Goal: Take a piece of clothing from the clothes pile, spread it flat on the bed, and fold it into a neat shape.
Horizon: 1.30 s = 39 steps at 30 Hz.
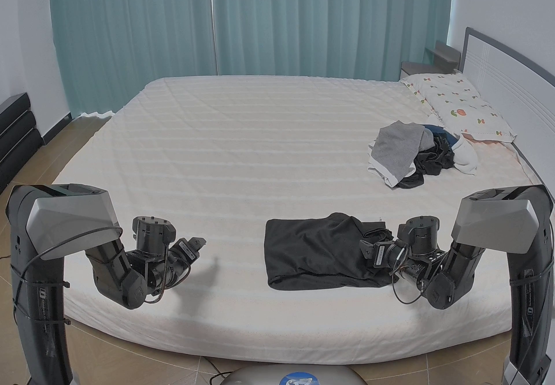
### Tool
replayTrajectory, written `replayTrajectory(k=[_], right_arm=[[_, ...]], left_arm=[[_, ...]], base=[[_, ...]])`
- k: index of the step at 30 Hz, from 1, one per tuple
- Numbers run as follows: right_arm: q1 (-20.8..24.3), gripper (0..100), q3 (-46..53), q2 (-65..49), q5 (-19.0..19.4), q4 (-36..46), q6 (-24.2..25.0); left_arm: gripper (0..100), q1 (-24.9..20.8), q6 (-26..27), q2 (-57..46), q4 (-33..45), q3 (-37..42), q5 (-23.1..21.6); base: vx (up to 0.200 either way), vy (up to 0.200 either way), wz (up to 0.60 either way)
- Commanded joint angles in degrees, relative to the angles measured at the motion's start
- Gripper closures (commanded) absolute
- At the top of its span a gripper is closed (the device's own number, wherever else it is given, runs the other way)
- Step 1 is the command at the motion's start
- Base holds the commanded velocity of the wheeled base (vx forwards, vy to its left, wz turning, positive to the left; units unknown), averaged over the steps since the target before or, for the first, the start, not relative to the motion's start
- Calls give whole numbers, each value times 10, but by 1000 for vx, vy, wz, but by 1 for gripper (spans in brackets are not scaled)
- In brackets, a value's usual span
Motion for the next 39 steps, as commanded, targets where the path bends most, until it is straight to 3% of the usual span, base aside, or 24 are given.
replayTrajectory(k=[1, 7, 8, 16, 24, 37, 38, 39], right_arm=[[3, 0, 4, 4, -8, 10, -9], [4, 0, 22, -4, -14, 23, -10], [4, 100, 26, -5, -14, 23, -10], [-9, 100, 76, -41, -7, 21, -9], [-44, 100, 114, -51, 51, 3, 9], [-55, 100, 137, -21, 53, -21, 11], [-56, 0, 138, -16, 55, -35, 11], [-59, 0, 140, -12, 58, -54, 11]], left_arm=[[0, -14, -5, 11, -1, 8, -4], [0, -20, -5, 15, -1, 8, -1], [0, -20, -5, 15, -1, 8, -1], [0, -25, -1, 23, -1, 6, 2], [0, -25, -1, 23, -1, 7, 2], [0, -26, 0, 24, -1, 6, 2], [0, -26, 0, 24, -1, 6, 2], [0, -26, 0, 24, -1, 6, 2]], base=[[0, 0, 0], [0, 0, 0], [0, 0, 0], [0, 0, 0], [0, 0, 0], [0, 0, 0], [0, 0, 0], [0, 0, 0]])
